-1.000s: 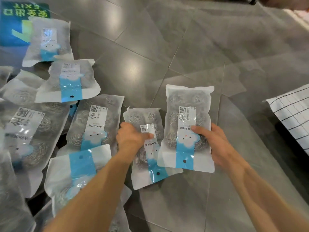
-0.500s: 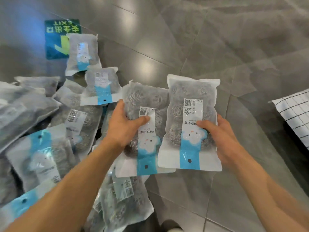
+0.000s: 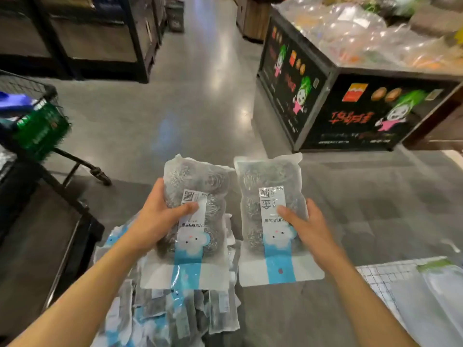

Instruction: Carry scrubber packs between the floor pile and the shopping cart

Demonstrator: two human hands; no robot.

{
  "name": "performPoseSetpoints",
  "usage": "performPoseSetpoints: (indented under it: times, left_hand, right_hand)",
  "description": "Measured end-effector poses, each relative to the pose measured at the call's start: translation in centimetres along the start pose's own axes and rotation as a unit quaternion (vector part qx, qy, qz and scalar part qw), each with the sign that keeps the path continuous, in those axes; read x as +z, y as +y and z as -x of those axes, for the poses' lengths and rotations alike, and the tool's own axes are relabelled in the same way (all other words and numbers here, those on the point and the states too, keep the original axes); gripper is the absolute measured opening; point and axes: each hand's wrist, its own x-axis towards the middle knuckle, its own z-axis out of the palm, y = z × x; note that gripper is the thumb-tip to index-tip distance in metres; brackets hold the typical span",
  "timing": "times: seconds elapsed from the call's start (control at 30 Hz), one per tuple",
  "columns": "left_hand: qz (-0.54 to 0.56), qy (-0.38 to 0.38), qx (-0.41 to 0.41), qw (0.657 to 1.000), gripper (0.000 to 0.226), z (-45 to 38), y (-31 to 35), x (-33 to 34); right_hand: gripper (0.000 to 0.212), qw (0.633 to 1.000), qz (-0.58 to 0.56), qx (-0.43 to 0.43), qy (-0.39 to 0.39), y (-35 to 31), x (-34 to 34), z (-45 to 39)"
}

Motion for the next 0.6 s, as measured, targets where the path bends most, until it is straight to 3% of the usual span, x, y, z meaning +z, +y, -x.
performPoseSetpoints:
  times: [0.1,0.23,0.43,0.6]
  left_hand:
    - [0.003,0.035,0.036,0.999,0.05,4.6,9.4,-5.3]
    - [0.018,0.111,0.091,0.989,0.058,10.3,16.7,-11.6]
    - [0.023,0.266,0.144,0.953,0.066,20.2,21.1,-17.3]
    - [0.012,0.4,0.128,0.907,0.087,31.2,21.3,-19.1]
  right_hand:
    - [0.041,0.998,-0.001,-0.049,-0.038,-9.5,1.9,4.8]
    - [0.042,0.991,-0.01,-0.104,-0.089,-17.7,5.1,8.2]
    - [0.034,0.962,-0.007,-0.187,-0.199,-24.7,11.1,11.1]
    - [0.037,0.921,-0.006,-0.214,-0.326,-26.6,16.6,15.3]
